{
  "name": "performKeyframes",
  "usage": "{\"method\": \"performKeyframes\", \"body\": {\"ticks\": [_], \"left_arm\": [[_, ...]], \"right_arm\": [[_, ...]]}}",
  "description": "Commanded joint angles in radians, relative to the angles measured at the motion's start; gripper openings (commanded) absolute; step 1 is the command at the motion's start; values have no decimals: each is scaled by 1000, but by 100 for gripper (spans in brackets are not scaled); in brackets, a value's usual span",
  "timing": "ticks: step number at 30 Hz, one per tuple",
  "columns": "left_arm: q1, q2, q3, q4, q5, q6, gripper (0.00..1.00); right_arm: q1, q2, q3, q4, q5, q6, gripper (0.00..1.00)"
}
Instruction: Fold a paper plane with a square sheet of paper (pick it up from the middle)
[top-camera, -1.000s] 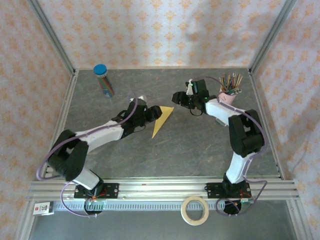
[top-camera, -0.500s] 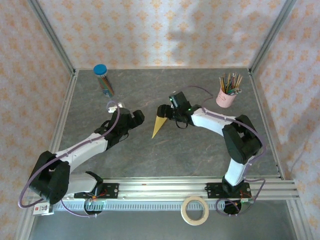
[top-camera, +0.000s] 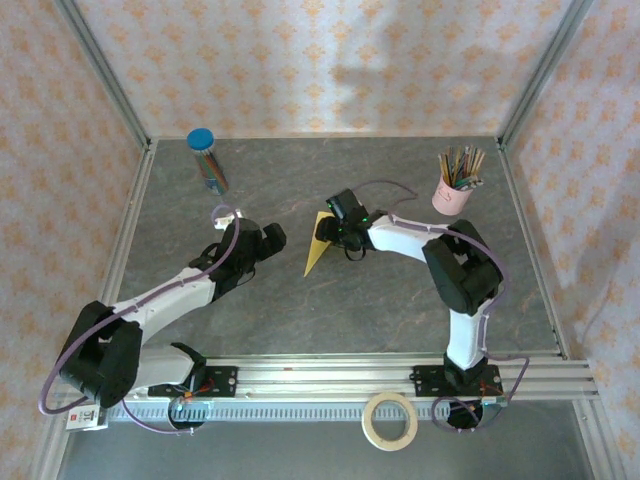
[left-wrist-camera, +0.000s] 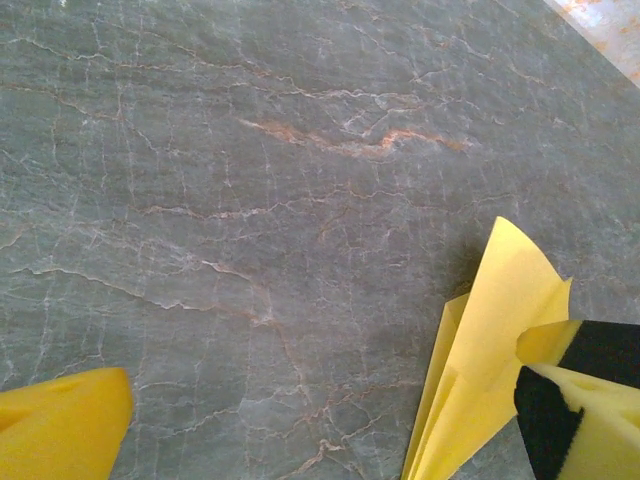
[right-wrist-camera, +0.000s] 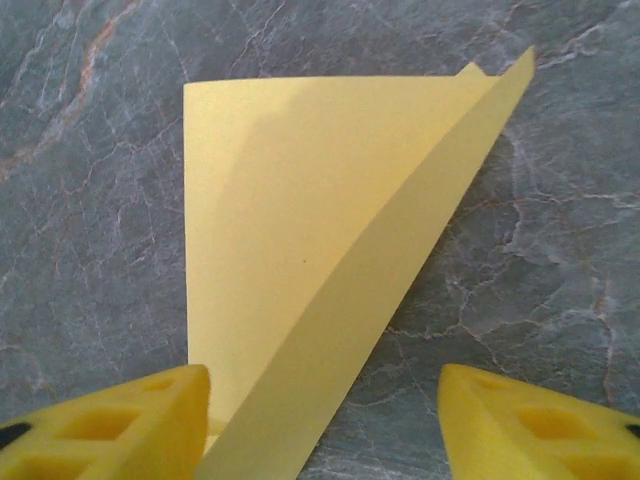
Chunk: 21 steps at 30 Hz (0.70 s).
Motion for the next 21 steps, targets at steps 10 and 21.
{"method": "performKeyframes", "body": {"ticks": [10,21], "left_arm": [[9,54,25,-16,2,10,99],[10,47,34,-14,5,13,99]], "right_arm": [[3,-108,-89,1,21,73,37],[4,-104,-103,36,-32,85,17]]}}
